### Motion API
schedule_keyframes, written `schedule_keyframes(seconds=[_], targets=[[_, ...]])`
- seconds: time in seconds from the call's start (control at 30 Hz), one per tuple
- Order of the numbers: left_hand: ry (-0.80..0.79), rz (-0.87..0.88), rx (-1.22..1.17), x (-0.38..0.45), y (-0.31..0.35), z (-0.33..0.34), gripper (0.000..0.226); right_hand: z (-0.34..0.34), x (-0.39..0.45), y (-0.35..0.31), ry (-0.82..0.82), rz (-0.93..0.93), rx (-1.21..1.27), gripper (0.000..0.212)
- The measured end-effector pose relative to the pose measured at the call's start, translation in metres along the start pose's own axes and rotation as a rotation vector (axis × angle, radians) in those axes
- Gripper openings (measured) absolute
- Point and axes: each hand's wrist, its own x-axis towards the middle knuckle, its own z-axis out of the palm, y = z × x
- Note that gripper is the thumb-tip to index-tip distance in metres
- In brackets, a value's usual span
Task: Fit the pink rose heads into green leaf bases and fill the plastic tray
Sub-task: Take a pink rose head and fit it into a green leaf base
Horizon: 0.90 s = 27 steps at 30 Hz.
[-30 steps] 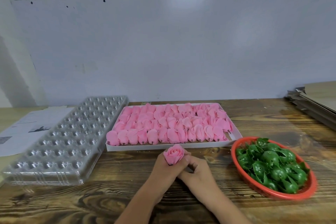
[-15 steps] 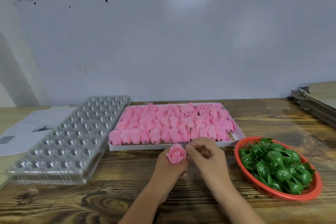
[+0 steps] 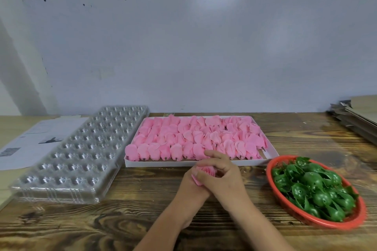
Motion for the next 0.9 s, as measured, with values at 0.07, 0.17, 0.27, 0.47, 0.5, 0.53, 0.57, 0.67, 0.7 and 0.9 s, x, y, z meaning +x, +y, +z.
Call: schedule_keyframes(seconds=[0.07, 0.17, 0.27, 0.47, 0.5, 0.53, 0.57, 0.67, 0.7, 0.9], targets=[[0.029, -0.016, 0.014, 0.000, -0.001, 0.000, 0.019, 0.000, -0.001, 0.001, -0.019, -0.004, -0.035, 0.022], [0.042, -0.041, -0.042, 0.000, -0.003, -0.001, 0.016, 0.002, -0.004, 0.004, -0.033, -0.011, -0.069, 0.028], [0.050, -0.051, -0.062, 0.001, -0.005, -0.002, 0.013, 0.002, -0.005, 0.007, -0.044, -0.018, -0.052, 0.030], [0.080, -0.106, -0.267, -0.001, -0.004, -0.002, 0.036, -0.001, -0.010, 0.005, -0.109, 0.029, 0.068, 0.020], [0.082, -0.119, -0.309, -0.002, -0.004, -0.003, 0.044, -0.002, -0.012, 0.004, -0.146, 0.038, 0.086, 0.019], [0.075, -0.125, -0.332, -0.002, -0.004, -0.004, 0.049, -0.003, -0.014, 0.004, -0.183, 0.055, 0.109, 0.019], [0.067, -0.129, -0.348, -0.003, -0.003, -0.004, 0.052, -0.005, -0.016, 0.004, -0.212, 0.078, 0.134, 0.022], [0.048, -0.115, -0.311, -0.001, -0.004, -0.007, 0.064, -0.009, -0.017, 0.008, -0.223, 0.128, 0.113, 0.036], [0.035, -0.114, -0.293, 0.000, -0.005, -0.007, 0.069, -0.010, -0.016, 0.008, -0.203, 0.132, 0.091, 0.041], [-0.064, -0.066, -0.181, 0.006, -0.008, -0.006, 0.049, -0.011, -0.004, -0.001, -0.084, 0.015, 0.145, 0.027]])
